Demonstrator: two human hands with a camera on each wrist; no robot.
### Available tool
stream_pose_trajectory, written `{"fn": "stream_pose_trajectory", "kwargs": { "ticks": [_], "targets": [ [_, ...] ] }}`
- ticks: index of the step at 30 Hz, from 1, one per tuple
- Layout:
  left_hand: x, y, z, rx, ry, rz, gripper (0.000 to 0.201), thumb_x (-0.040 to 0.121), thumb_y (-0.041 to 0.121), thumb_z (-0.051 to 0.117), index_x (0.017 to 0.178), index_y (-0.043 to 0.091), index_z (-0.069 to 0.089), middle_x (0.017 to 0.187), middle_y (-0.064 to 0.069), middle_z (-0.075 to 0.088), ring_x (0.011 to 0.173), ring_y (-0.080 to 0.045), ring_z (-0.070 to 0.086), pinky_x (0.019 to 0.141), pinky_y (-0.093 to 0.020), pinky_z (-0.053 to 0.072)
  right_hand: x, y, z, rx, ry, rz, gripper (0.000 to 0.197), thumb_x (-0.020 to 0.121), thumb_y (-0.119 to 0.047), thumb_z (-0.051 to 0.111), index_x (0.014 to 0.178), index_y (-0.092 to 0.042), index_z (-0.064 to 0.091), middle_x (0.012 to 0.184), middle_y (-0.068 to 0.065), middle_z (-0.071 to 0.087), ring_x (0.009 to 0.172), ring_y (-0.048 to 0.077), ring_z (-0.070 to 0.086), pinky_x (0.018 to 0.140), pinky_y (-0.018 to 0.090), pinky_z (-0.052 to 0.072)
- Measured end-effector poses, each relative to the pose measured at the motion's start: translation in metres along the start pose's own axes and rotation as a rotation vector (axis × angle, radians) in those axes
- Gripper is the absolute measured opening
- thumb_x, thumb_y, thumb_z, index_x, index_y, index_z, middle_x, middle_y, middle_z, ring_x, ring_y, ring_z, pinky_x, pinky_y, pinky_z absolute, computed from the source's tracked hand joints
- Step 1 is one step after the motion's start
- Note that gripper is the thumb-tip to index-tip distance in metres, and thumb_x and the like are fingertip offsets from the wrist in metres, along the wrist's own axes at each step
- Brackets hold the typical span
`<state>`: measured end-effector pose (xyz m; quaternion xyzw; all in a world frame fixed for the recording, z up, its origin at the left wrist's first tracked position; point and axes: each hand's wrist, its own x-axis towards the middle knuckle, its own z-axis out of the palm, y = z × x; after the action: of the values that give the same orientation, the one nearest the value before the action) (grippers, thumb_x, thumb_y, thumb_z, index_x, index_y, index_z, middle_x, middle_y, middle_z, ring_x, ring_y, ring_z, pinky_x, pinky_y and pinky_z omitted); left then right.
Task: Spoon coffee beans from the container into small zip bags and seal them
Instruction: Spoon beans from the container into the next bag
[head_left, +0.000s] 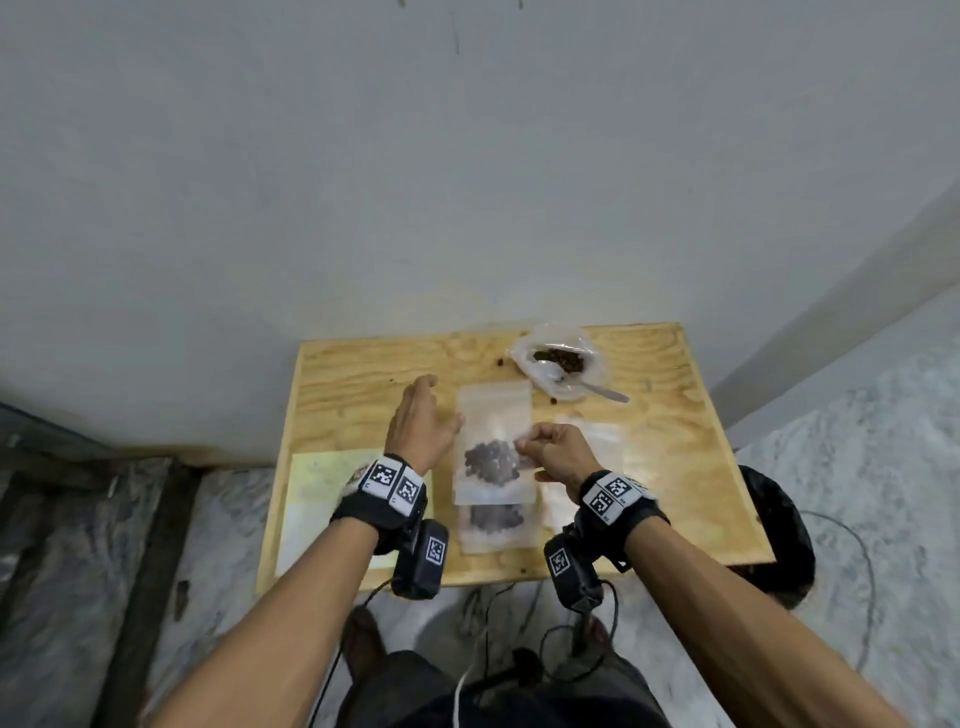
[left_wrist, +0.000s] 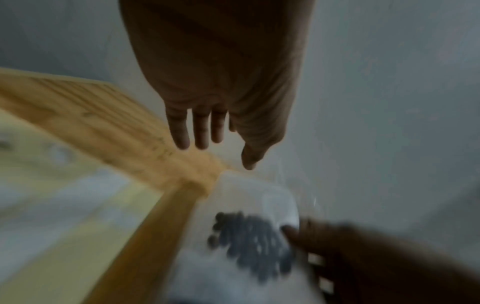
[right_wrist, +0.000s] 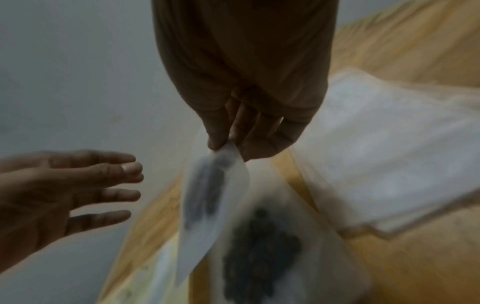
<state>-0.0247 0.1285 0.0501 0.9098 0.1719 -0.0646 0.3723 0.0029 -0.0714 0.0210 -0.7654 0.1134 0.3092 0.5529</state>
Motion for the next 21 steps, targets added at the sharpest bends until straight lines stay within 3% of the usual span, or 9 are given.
{"fn": "stream_pose_trajectory", "kwargs": {
  "ticks": [2, 5, 10, 13, 16, 19, 21],
  "targets": [
    [-0.014, -0.016, 0.02, 0.162, -0.099, 0.108, 0.067, 0.089, 0.029, 0.066, 0.147, 0.015, 0.034, 0.146, -0.008, 0.04, 0.13, -0.027, 0.044, 0.105, -0.041, 0.04, 0.008, 0.016, 0.01, -0.065, 0.058, 0.053, 0.028, 0.084, -0.009, 0.068, 0.06, -0.019, 0.059, 0.064, 0.0, 0.062, 0.065, 0.019, 0.057, 0.054, 0.029, 0.051],
    [-0.028, -0.028, 0.049, 0.343, -0.323, 0.213, 0.075, 0.089, 0.037, 0.065, 0.152, 0.023, 0.028, 0.158, -0.004, 0.026, 0.142, -0.026, 0.028, 0.112, -0.043, 0.032, 0.014, 0.03, 0.018, -0.152, 0.143, 0.074, 0.025, 0.08, -0.012, 0.068, 0.057, -0.019, 0.063, 0.064, 0.0, 0.064, 0.07, 0.023, 0.063, 0.07, 0.04, 0.059],
    [-0.037, -0.032, 0.074, 0.519, -0.418, 0.268, 0.076, 0.089, 0.042, 0.063, 0.152, 0.026, 0.024, 0.157, -0.004, 0.022, 0.14, -0.028, 0.029, 0.108, -0.042, 0.034, 0.008, 0.028, 0.005, -0.304, 0.237, -0.027, 0.011, 0.087, -0.026, 0.066, 0.085, -0.017, 0.071, 0.089, 0.006, 0.072, 0.087, 0.024, 0.066, 0.08, 0.034, 0.055],
    [-0.036, -0.033, 0.078, 0.574, -0.419, 0.258, 0.081, 0.088, 0.042, 0.065, 0.153, 0.027, 0.02, 0.158, -0.004, 0.021, 0.14, -0.029, 0.029, 0.107, -0.044, 0.034, 0.01, 0.031, -0.017, -0.537, 0.381, -0.055, 0.028, 0.088, -0.033, 0.063, 0.11, -0.016, 0.066, 0.116, 0.009, 0.062, 0.107, 0.029, 0.058, 0.081, 0.036, 0.05],
    [-0.034, -0.031, 0.079, 0.595, -0.413, 0.254, 0.082, 0.088, 0.042, 0.066, 0.153, 0.025, 0.02, 0.157, -0.005, 0.022, 0.139, -0.028, 0.03, 0.106, -0.044, 0.034, 0.013, 0.038, -0.037, -0.891, 0.405, -0.061, 0.055, 0.085, -0.033, 0.066, 0.134, -0.016, 0.047, 0.136, 0.012, 0.04, 0.126, 0.034, 0.038, 0.09, 0.044, 0.044],
    [-0.034, -0.031, 0.082, 0.603, -0.396, 0.247, 0.084, 0.085, 0.047, 0.068, 0.152, 0.024, 0.023, 0.155, -0.005, 0.025, 0.135, -0.028, 0.033, 0.105, -0.044, 0.034, 0.019, 0.042, -0.051, -1.055, 0.349, -0.013, 0.076, 0.078, -0.037, 0.074, 0.14, -0.019, 0.033, 0.144, 0.013, 0.03, 0.13, 0.037, 0.033, 0.097, 0.05, 0.039],
    [-0.034, -0.032, 0.086, 0.609, -0.379, 0.252, 0.086, 0.082, 0.052, 0.069, 0.151, 0.024, 0.025, 0.152, -0.005, 0.027, 0.133, -0.028, 0.035, 0.103, -0.044, 0.035, 0.024, 0.041, -0.057, -1.085, 0.309, -0.008, 0.081, 0.075, -0.042, 0.076, 0.14, -0.02, 0.033, 0.145, 0.011, 0.029, 0.131, 0.036, 0.032, 0.098, 0.05, 0.038]
  ]
}}
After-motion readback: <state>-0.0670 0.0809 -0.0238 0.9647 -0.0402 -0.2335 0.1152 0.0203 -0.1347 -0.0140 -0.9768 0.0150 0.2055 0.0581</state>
